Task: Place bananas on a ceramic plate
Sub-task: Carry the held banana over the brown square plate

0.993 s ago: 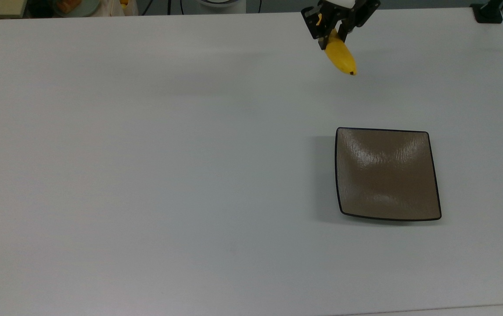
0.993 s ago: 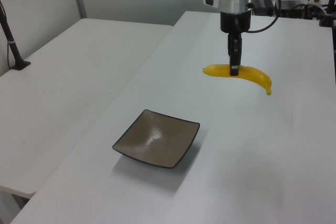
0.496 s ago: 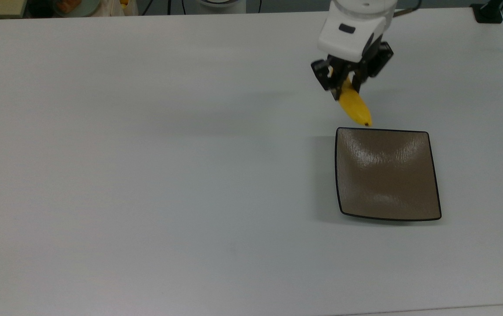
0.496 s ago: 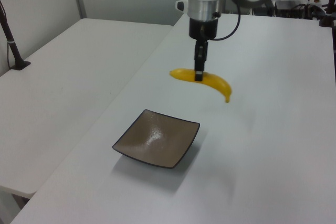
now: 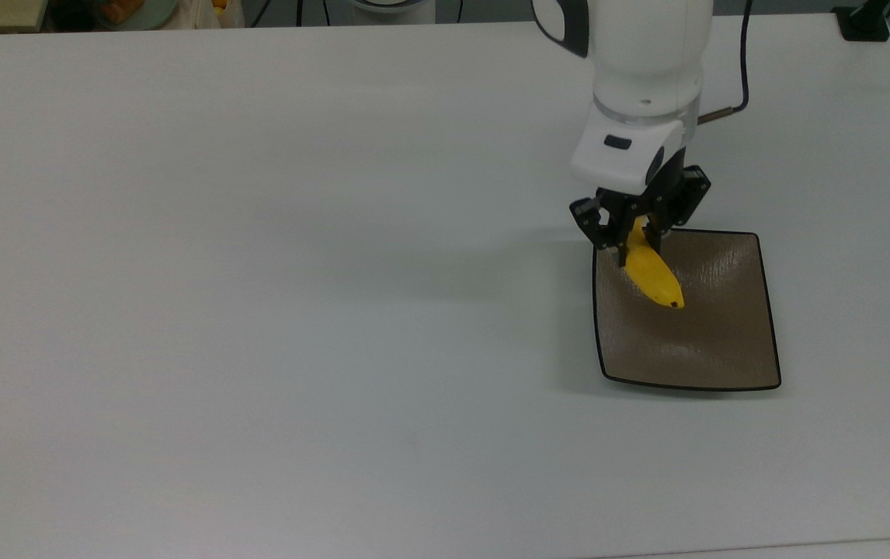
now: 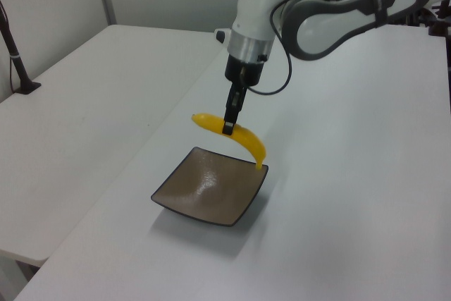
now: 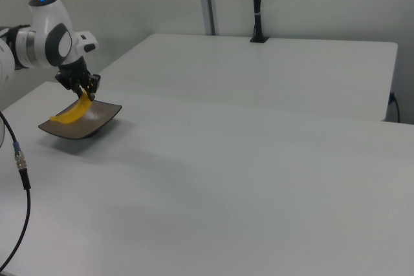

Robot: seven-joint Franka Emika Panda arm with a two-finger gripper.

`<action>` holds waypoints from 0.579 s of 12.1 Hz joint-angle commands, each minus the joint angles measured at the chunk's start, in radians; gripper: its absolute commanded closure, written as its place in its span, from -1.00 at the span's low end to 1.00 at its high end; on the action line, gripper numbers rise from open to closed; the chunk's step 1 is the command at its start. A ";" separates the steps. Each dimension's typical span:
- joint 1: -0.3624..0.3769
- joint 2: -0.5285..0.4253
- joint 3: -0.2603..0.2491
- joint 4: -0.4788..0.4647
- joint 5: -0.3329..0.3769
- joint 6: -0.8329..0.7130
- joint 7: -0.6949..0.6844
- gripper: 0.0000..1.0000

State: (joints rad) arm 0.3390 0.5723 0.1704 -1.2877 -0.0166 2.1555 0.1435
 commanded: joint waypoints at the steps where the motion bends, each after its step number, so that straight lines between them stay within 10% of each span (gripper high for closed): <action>1: 0.035 0.050 -0.020 -0.001 -0.006 0.102 0.027 1.00; 7: 0.057 0.106 -0.020 -0.018 -0.010 0.259 0.114 1.00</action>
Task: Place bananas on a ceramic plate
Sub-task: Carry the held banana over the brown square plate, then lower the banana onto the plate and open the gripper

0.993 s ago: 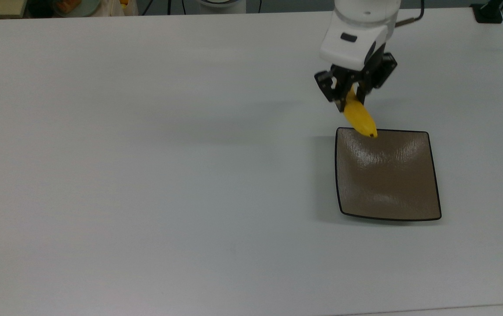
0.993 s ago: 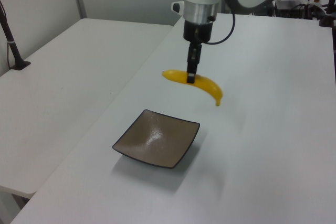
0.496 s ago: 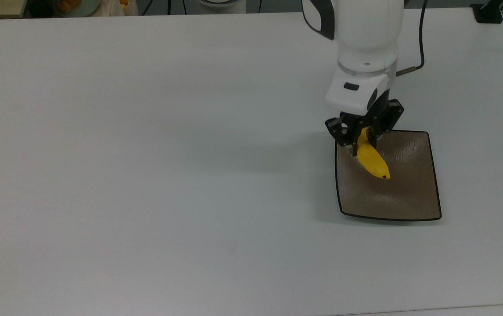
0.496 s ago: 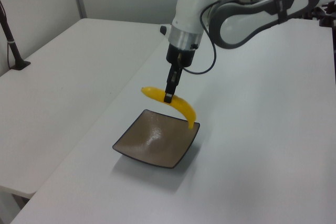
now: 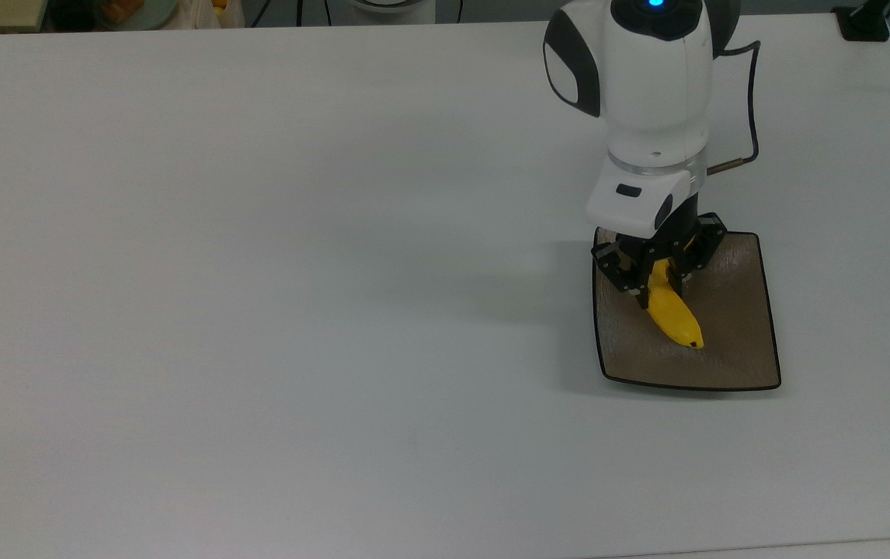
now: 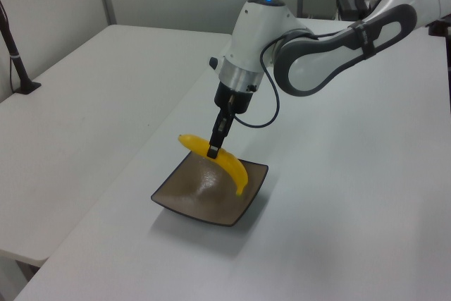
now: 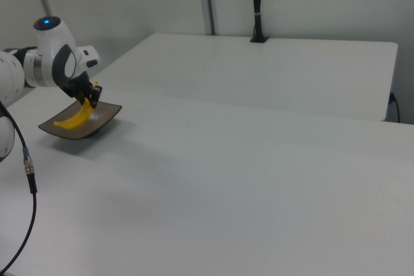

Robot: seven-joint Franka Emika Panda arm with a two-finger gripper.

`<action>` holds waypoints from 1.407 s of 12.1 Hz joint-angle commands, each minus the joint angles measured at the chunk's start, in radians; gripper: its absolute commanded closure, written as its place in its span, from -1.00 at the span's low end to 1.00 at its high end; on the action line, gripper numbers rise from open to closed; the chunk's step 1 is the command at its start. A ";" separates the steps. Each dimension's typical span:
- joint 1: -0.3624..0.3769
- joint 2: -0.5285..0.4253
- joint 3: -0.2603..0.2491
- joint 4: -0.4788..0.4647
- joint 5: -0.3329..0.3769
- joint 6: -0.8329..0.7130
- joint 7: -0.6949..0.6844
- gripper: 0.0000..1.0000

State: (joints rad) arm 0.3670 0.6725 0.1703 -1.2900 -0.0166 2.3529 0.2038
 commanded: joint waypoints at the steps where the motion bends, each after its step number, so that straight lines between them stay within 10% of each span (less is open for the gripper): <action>1: 0.029 0.015 -0.020 -0.015 -0.010 0.078 0.074 1.00; 8: 0.029 0.045 -0.020 -0.022 -0.008 0.157 0.126 0.93; 17: 0.027 0.053 -0.020 -0.028 -0.010 0.164 0.126 0.01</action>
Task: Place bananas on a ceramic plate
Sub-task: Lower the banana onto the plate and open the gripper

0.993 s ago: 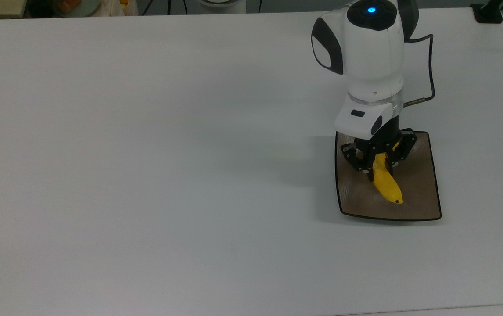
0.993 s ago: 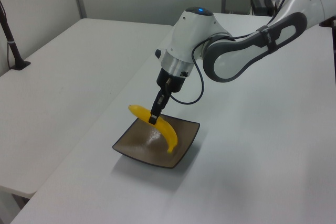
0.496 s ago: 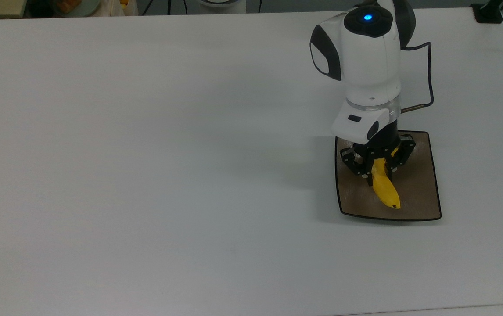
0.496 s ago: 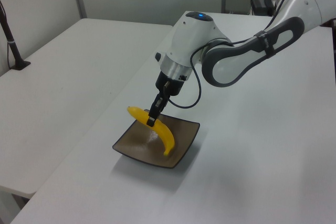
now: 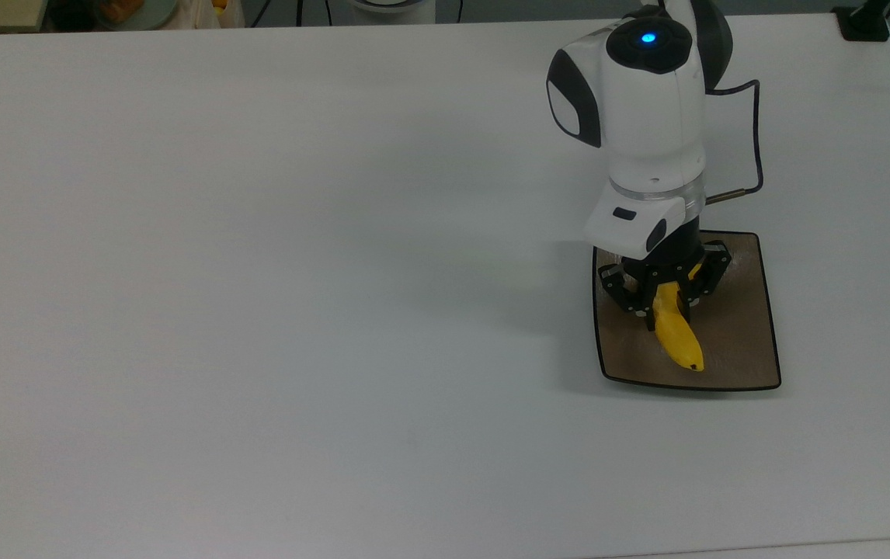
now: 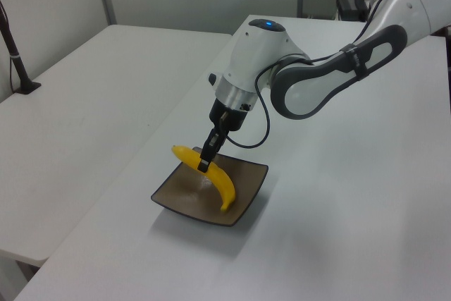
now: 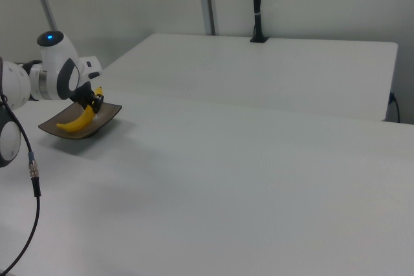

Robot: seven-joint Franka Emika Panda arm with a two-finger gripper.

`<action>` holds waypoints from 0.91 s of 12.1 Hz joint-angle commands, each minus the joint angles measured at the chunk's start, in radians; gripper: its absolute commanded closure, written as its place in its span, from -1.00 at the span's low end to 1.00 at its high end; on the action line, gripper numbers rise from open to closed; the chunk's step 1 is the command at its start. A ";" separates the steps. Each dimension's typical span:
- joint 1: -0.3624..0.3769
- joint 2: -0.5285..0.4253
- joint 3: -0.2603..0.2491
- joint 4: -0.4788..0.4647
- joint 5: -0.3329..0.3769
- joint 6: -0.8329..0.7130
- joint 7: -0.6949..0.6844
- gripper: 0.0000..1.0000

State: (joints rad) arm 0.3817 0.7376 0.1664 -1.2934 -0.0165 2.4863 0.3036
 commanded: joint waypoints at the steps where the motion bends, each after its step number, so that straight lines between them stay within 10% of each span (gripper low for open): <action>1: 0.014 -0.012 -0.016 -0.024 -0.010 0.031 0.026 -0.07; 5: 0.014 -0.014 -0.016 -0.026 -0.010 0.029 0.026 -1.00; 11: 0.013 -0.212 -0.068 -0.159 -0.010 -0.065 0.043 -1.00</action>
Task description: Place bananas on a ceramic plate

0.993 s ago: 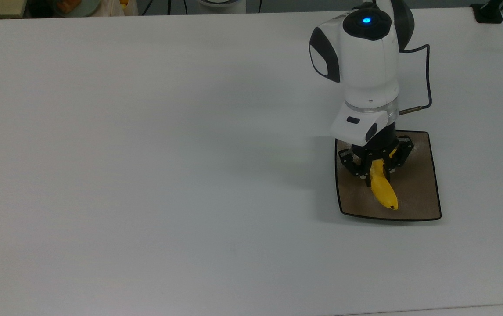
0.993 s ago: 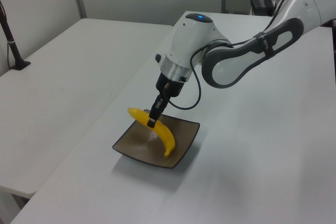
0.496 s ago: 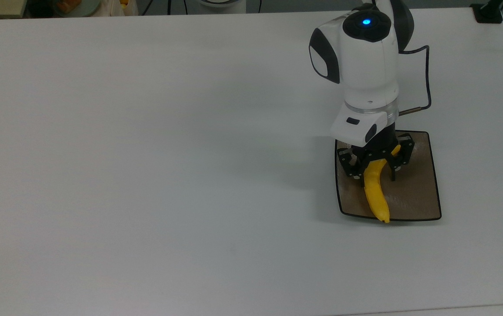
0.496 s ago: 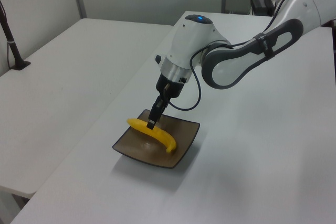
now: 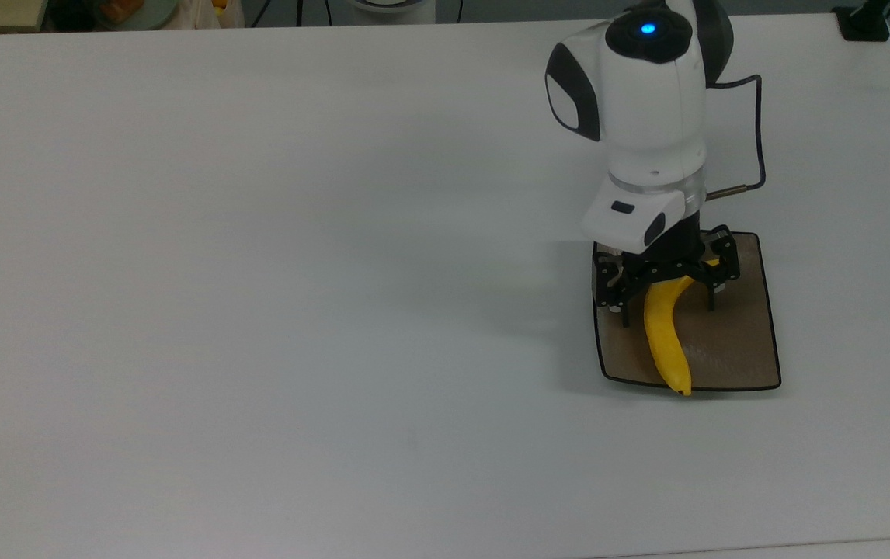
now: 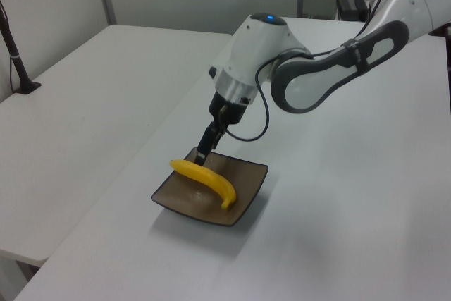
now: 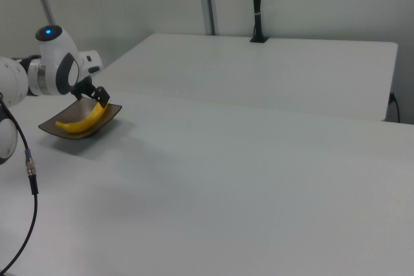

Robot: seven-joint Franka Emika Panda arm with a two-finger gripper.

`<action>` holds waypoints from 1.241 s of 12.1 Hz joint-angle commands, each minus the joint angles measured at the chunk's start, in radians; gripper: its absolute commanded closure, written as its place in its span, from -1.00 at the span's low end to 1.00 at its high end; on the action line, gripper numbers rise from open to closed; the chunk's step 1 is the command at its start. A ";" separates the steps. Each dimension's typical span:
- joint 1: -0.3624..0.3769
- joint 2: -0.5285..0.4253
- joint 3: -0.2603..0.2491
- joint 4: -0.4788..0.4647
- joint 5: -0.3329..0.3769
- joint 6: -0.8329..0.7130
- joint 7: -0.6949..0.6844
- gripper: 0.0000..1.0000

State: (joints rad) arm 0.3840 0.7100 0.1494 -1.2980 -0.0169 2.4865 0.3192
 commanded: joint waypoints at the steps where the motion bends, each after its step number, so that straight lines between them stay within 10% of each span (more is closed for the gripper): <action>1: 0.000 -0.258 -0.059 -0.194 -0.009 -0.140 0.028 -1.00; 9: -0.191 -0.647 -0.077 -0.268 -0.008 -0.852 0.031 -1.00; 15: -0.263 -0.750 -0.076 -0.443 0.052 -0.734 -0.072 -1.00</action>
State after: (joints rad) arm 0.1399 -0.0105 0.0703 -1.6618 -0.0075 1.6211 0.3152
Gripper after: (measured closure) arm 0.000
